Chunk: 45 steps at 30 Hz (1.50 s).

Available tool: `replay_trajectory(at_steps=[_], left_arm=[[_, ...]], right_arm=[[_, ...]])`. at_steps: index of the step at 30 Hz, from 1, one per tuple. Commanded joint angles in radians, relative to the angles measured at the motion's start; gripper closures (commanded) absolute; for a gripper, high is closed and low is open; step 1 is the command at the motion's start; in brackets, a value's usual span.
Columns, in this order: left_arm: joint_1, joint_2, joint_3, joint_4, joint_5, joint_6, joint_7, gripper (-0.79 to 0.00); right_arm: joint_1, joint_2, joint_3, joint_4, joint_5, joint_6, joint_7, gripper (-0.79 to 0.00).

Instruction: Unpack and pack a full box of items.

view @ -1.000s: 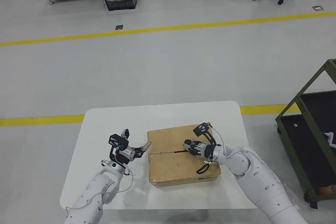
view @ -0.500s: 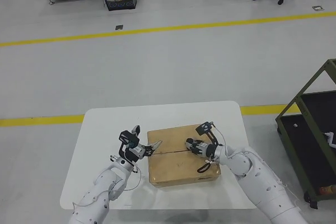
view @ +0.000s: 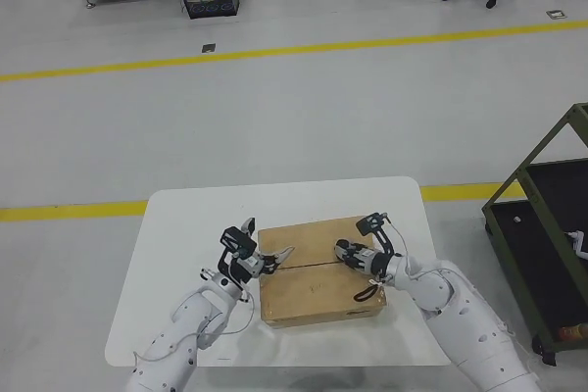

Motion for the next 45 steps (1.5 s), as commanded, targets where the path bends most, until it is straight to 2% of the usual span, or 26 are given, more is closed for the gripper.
replay_trajectory(at_steps=[1,12,22,34,45], left_arm=[[-0.003,-0.002,0.005,-0.003,0.006,0.0,-0.007,-0.785],[-0.043,-0.017,0.055,-0.011,0.076,0.029,-0.054,-0.785],[-0.069,-0.033,0.091,-0.026,0.108,0.058,-0.082,-0.785],[-0.096,-0.053,0.141,-0.027,0.147,0.082,-0.116,-0.785],[-0.113,-0.068,0.162,-0.035,0.169,0.094,-0.141,-0.785]], right_arm=[[-0.012,0.006,0.024,-0.012,-0.002,0.003,-0.004,0.0],[-0.095,0.038,0.143,-0.088,-0.009,0.009,0.004,0.0],[-0.101,0.037,0.127,-0.087,-0.014,0.018,0.002,0.0],[-0.148,0.052,0.185,-0.132,-0.004,0.011,-0.01,0.0],[-0.164,0.053,0.166,-0.136,-0.008,0.012,-0.004,0.0]])
